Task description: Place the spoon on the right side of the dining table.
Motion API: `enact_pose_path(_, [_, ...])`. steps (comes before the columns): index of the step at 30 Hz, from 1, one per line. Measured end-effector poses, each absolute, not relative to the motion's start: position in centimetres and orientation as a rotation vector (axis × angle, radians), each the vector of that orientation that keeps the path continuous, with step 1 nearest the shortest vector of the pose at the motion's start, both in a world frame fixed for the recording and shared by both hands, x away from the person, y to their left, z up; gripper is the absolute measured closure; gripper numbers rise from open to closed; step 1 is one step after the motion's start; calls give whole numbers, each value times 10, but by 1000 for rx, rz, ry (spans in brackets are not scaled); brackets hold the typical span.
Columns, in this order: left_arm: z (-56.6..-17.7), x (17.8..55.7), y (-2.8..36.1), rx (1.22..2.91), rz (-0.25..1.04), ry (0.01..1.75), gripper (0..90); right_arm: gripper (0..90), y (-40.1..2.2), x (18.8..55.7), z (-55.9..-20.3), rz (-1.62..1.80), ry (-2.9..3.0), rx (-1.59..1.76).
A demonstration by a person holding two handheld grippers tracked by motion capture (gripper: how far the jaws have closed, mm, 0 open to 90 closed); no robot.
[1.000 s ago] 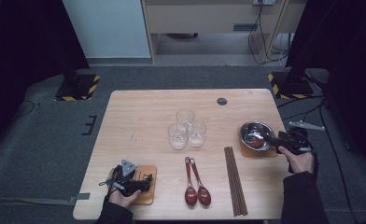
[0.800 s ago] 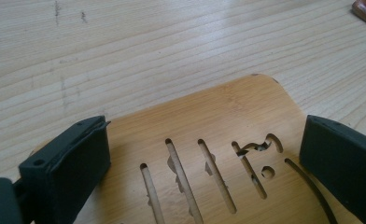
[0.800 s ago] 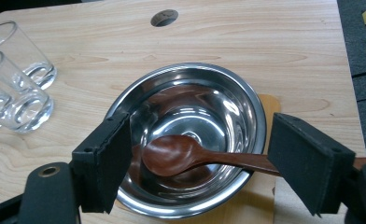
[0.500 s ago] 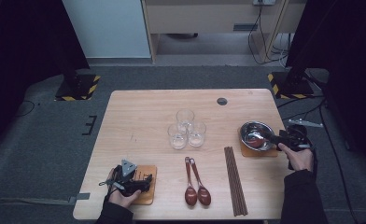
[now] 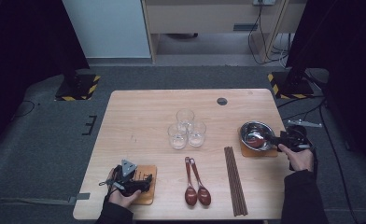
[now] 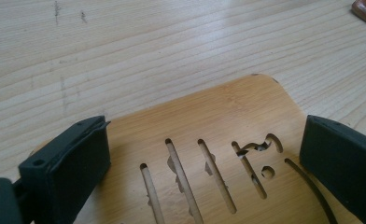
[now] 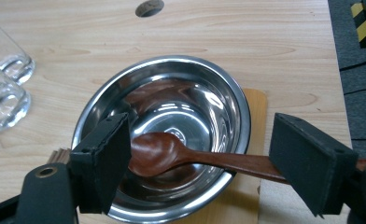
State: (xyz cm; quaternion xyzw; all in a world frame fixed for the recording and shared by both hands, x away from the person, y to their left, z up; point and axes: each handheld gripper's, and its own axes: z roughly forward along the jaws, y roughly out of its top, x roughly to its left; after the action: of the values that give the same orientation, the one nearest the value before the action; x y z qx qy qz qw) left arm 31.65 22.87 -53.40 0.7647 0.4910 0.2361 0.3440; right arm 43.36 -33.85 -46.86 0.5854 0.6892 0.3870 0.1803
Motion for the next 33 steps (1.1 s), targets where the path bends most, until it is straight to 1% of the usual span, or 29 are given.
enact_pose_path(13, [-534, 317, 229, 1986, 613, 1275, 8, 206, -342, 437, -472, 1088, 1935, 1658])
enact_pose_path(33, [-534, 316, 229, 1987, 613, 1274, 8, 223, -347, 412, -470, 1099, 1992, 1687])
